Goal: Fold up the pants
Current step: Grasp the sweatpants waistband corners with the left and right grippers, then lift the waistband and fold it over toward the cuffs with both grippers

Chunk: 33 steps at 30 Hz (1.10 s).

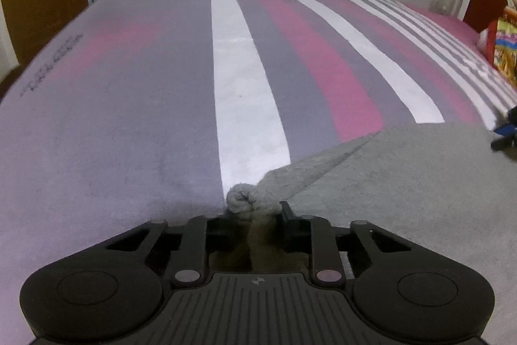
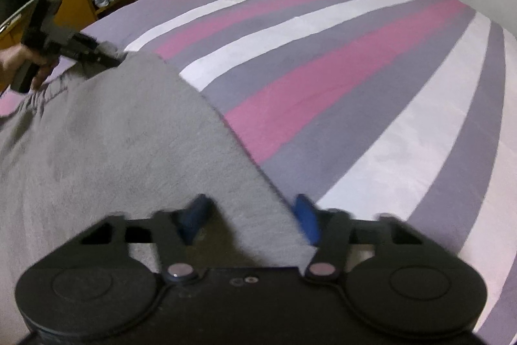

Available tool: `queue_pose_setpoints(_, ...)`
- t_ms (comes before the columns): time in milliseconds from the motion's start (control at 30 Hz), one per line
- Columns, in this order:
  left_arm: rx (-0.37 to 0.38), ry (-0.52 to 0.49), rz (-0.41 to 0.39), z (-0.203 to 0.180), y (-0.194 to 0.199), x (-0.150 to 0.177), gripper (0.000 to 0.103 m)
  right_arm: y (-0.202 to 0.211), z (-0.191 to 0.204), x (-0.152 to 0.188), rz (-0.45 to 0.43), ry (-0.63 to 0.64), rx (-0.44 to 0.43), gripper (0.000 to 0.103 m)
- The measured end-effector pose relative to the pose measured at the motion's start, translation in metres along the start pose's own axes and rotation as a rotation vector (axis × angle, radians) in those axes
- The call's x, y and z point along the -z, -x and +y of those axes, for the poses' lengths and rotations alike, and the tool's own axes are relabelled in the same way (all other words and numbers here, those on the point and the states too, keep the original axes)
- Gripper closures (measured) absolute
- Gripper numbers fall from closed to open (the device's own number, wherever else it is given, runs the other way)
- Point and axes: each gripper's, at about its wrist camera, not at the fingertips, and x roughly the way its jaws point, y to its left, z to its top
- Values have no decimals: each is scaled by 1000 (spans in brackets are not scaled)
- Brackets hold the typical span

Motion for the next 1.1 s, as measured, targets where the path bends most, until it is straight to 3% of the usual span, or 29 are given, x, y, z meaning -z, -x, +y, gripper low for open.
queue_pose_setpoints(33,2,10,-12,-1,3,2,84,2,3,2,4,0,3,95)
queue_pose_setpoints(67,1,9,-43,-4,11,4,85,5,3,2,1,17,22,97)
queue_pose_setpoints(267,22,29,-195,-6,79,12,85,59,53,6,-119,111,129,98)
queue_pose_setpoints(433,50,15,-339,-17,160,38,85,141,123,32,-235,210,178,98)
queue_pose_setpoints(567,57,11,-383,-25,210,77,85,185,190,68,-287,277,207,98)
queue_pose_setpoints(667,25,7,-356,-33,231,120,86,198,231,103,-295,294,219,98)
queue_pose_setpoints(767,-19,27,-285,-33,232,157,86,188,250,133,-272,220,185,98)
queue_pose_setpoints(833,-36,95,-213,-31,221,185,86,163,252,154,-225,145,180,98)
queue_pose_setpoints(900,-97,118,-147,-34,216,208,86,133,252,173,-158,52,196,89)
queue_pose_setpoints(933,-119,140,-123,-33,218,219,85,123,248,178,-123,19,200,79)
queue_pose_setpoints(1000,-110,208,-166,-26,237,237,85,129,247,189,-155,-68,230,71)
queue_pose_setpoints(1100,-90,375,-235,-11,269,262,84,166,243,202,-249,-232,171,68)
